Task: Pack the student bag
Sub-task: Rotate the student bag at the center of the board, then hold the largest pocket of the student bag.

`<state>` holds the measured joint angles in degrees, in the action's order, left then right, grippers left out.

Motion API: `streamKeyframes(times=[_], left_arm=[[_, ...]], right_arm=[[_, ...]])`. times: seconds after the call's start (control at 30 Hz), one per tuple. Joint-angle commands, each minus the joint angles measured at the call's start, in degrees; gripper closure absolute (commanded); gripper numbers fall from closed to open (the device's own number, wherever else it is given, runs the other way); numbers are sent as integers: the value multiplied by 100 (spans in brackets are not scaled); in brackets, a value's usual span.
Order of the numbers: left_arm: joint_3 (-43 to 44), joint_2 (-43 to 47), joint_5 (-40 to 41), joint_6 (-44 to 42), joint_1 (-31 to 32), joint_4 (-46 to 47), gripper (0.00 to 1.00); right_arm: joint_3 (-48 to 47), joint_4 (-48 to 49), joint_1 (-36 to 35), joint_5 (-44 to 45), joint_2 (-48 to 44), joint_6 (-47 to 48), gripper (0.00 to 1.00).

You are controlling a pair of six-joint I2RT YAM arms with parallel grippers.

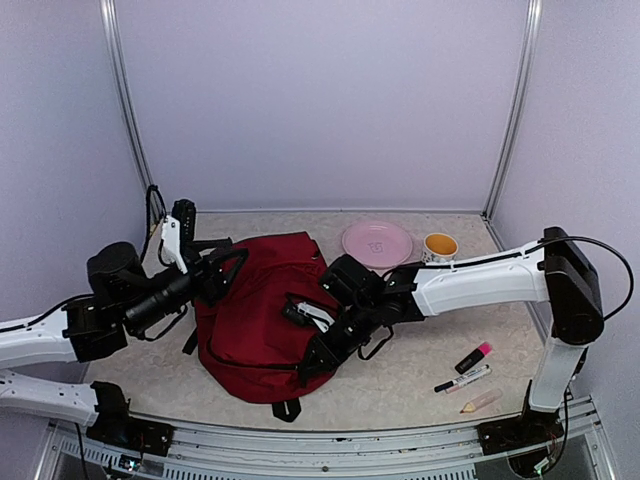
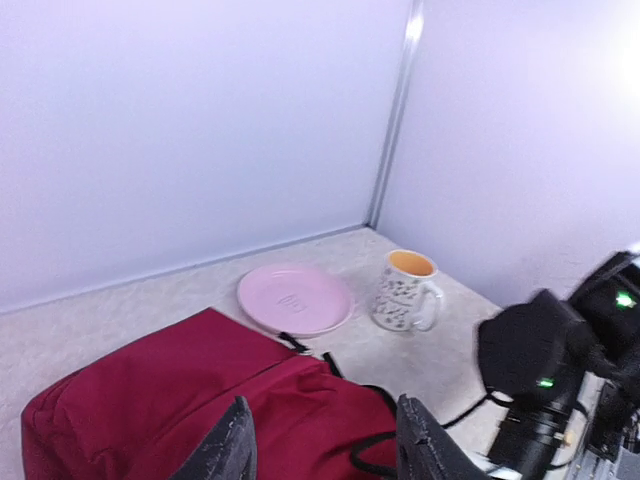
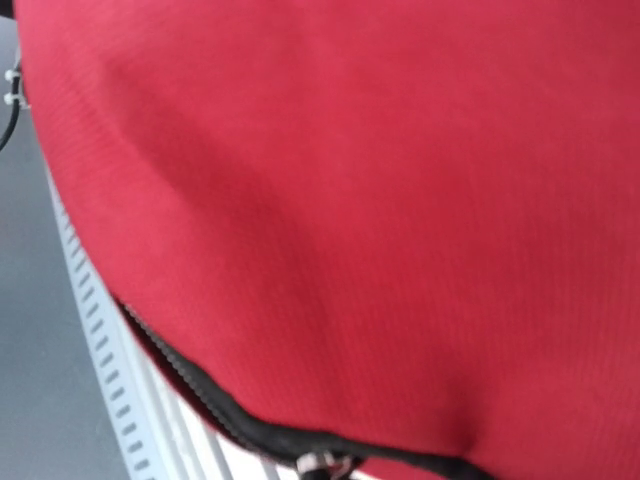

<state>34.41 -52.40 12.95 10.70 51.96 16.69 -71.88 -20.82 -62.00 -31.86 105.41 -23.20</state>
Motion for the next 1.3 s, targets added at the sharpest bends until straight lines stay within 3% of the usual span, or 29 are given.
streamKeyframes(times=[0.0, 0.13, 0.2, 0.33, 0.47, 0.73, 0.8, 0.97, 1.07, 1.13, 1.2, 1.27], left_arm=[[-436, 592, 559, -562, 1112, -760, 57], [-795, 663, 676, 174, 1933, -1273, 60], [-1024, 595, 773, 226, 2310, -1238, 59], [-1095, 130, 1196, 231, 2855, -1534, 47], [-1064, -263, 990, 158, 2941, -1423, 39], [-982, -829, 1432, 276, 2861, -1359, 29], [-1053, -943, 1347, 348, 2707, -1252, 26], [-1113, -1160, 1209, 422, 2409, -1119, 26], [-1221, -1260, 1180, 263, 2377, -865, 26], [-1216, -1384, 1175, 175, 2359, -785, 31], [-1148, -1505, 1092, 146, 2352, -812, 43], [-1076, -1567, 942, 153, 2348, -868, 64]], right_arm=[[243, 273, 99, 145, -256, -197, 100], [537, 606, 100, 310, -208, -243, 100], [744, 1049, 96, 324, -208, -272, 92], [1275, 2060, 87, 183, -247, -673, 82], [1646, 2953, -29, 44, -258, -811, 76], [1789, 3382, -58, 302, -114, -530, 71], [1723, 3382, -58, 310, -65, -391, 73], [1483, 3179, -58, 11, 8, -132, 99], [1617, 3093, -52, 3, -198, -41, 100], [1657, 2936, -49, -2, -326, -3, 100], [1637, 2695, -49, 42, -440, 19, 100], [1543, 2296, -43, 297, -568, 94, 100]])
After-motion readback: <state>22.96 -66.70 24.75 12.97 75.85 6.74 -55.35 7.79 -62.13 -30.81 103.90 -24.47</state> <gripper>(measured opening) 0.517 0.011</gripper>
